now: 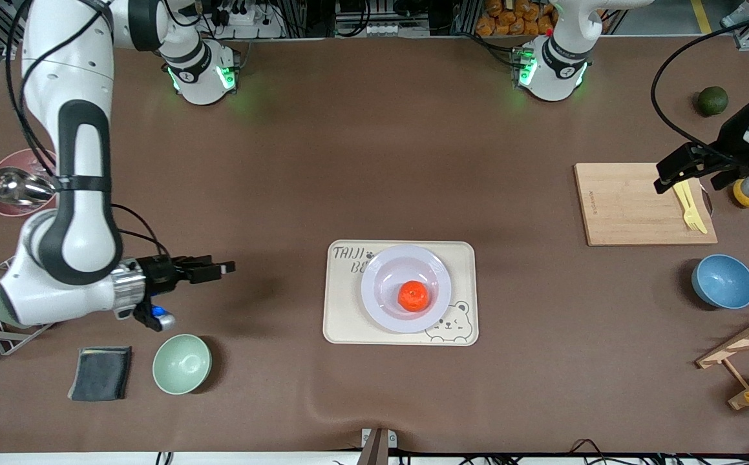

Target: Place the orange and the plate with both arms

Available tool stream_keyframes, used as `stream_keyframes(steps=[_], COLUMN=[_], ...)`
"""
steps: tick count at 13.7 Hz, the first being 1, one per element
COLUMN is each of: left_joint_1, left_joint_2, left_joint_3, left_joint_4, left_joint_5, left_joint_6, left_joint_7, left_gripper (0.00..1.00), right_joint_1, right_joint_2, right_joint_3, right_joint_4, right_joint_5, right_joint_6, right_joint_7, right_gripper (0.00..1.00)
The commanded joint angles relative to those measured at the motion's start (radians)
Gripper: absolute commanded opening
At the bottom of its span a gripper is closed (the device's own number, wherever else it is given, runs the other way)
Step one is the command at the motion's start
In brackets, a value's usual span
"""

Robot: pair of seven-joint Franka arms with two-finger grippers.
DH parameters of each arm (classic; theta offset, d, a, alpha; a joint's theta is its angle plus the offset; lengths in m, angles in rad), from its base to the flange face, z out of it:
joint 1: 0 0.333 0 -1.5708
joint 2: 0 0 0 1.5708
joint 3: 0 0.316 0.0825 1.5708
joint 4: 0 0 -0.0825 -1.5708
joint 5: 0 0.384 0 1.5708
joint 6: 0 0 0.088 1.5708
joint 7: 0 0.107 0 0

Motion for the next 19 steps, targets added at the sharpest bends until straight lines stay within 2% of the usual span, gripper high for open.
stream_keyframes(steps=[1,4,8,13,15,17,19], left_joint_1=[0.003,0.003,0.003,0.003,0.004,0.003,0.004], left_joint_2=[-0.022,-0.027,-0.028,-0.031,-0.040,-0.042,-0.046], left_joint_3=[-0.004,-0.004,-0.002,-0.002,0.001,-0.002,0.001], left_joint_4=[0.007,0.014,0.031,0.036,0.037,0.037,0.036], left_joint_5=[-0.009,-0.008,-0.008,-0.008,-0.008,-0.008,-0.008], left_joint_6=[-0.035,-0.038,-0.059,-0.082,-0.104,-0.107,-0.109], left_joint_7=[0.018,0.018,0.018,0.018,0.023,0.021,0.023], left_gripper=[1.00,1.00,1.00,1.00,1.00,1.00,1.00], right_joint_1=[-0.006,-0.003,0.010,0.007,0.003,0.010,-0.006], right_joint_2=[-0.019,-0.019,-0.046,-0.126,-0.128,-0.132,-0.190], right_joint_3=[-0.052,-0.131,-0.189,-0.198,-0.207,-0.244,-0.223], right_joint_4=[-0.005,-0.003,0.000,0.000,0.000,0.000,0.000], right_joint_5=[-0.060,-0.071,-0.132,-0.232,-0.238,-0.241,-0.317], right_joint_6=[-0.052,-0.106,-0.163,-0.166,-0.163,-0.166,-0.163], right_joint_7=[-0.083,-0.138,-0.157,-0.184,-0.259,-0.299,-0.298], right_gripper=[1.00,1.00,1.00,1.00,1.00,1.00,1.00])
